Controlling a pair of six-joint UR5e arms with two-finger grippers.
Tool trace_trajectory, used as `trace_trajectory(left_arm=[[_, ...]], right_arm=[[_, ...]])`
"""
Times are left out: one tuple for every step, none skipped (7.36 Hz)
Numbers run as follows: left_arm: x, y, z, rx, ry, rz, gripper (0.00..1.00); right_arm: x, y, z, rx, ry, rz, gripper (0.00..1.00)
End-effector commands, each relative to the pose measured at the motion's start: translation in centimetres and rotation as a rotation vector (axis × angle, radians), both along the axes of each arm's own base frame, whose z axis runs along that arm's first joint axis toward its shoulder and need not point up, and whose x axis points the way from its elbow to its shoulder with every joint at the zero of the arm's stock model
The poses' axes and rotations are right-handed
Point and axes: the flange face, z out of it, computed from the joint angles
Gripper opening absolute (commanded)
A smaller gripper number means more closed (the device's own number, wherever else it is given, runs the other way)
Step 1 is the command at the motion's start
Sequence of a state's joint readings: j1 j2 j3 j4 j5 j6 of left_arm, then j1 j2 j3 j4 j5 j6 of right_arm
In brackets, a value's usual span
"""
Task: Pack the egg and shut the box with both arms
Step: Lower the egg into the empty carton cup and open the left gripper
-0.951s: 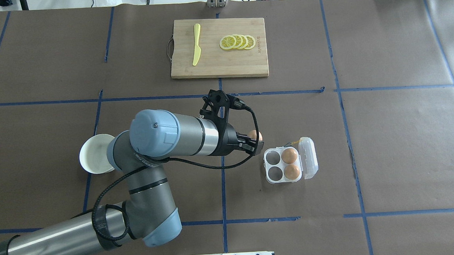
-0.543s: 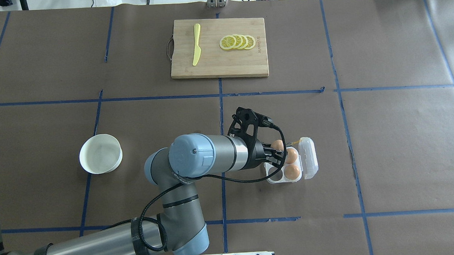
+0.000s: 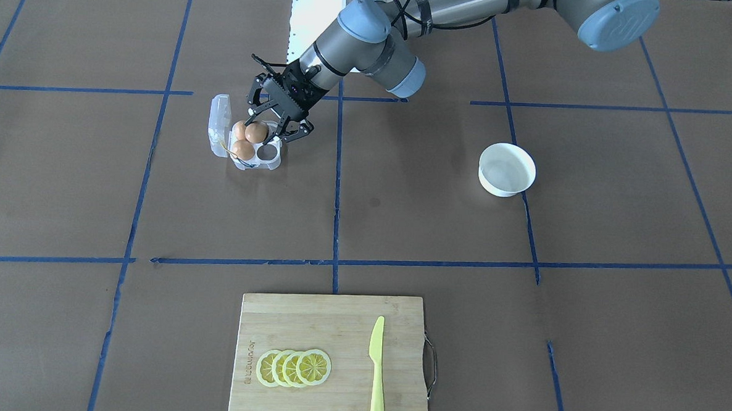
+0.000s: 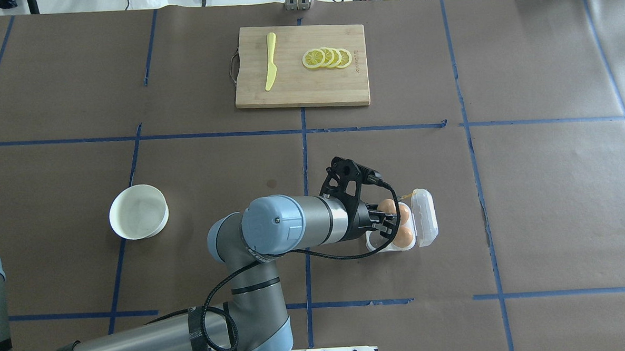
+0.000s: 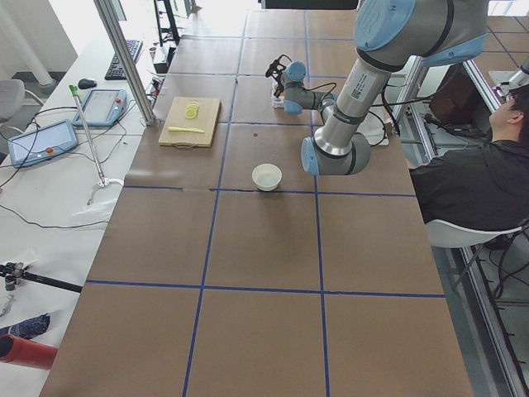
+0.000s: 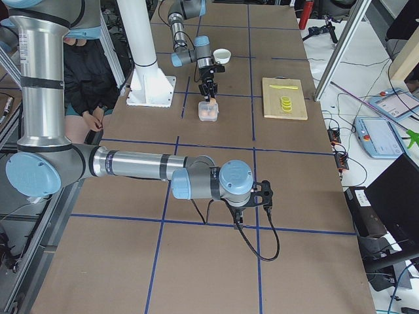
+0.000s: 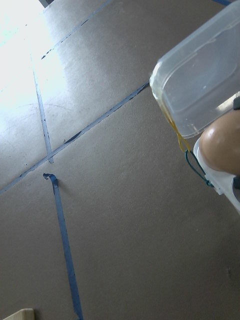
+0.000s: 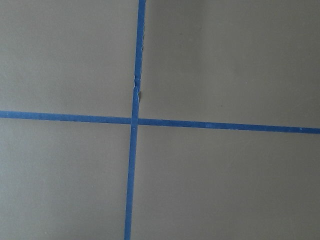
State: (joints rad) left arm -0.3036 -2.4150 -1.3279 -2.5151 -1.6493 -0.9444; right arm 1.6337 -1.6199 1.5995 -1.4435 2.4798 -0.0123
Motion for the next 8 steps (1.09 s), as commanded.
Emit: trace_trajectory(left_arm=[[-0.1, -0.1, 0.1, 0.000, 0.001, -0.002, 1.00], [-0.3, -0.3, 0.0, 0.001, 0.004, -0.005, 1.00], [-0.7, -0.7, -0.4, -0.003, 0.012, -0.010, 1.00], [-1.9, -2.4, -0.6, -0.006, 0.015, -0.028, 1.00], [-3.2, -4.1, -0.7, -0.008, 0.009, -0.019, 1.00], [-5.3, -6.7, -0.8, -0.033, -0.041, 0.023, 1.00], [-8.0, -8.8, -1.5, -0.053, -0.084, 0.036, 1.00], [-10.5, -10.6, -0.7, -0.081, -0.133, 0.036, 1.00]], right_arm=[[0.0, -0.1, -0.1, 0.002, 0.001, 0.000, 1.00], [0.0, -0.1, -0.1, 0.002, 0.001, 0.000, 1.00], [0.0, -0.1, -0.1, 0.002, 0.001, 0.000, 1.00], [0.0, -0.4, -0.5, 0.011, 0.002, 0.000, 1.00], [-0.3, -0.5, -1.1, 0.022, 0.003, -0.005, 1.00], [-1.3, -0.9, -2.6, 0.015, -0.001, 0.003, 1.00], [-3.9, -1.2, -5.3, -0.016, -0.012, 0.015, 1.00], [-7.1, -1.4, -8.6, -0.028, -0.023, 0.010, 1.00]])
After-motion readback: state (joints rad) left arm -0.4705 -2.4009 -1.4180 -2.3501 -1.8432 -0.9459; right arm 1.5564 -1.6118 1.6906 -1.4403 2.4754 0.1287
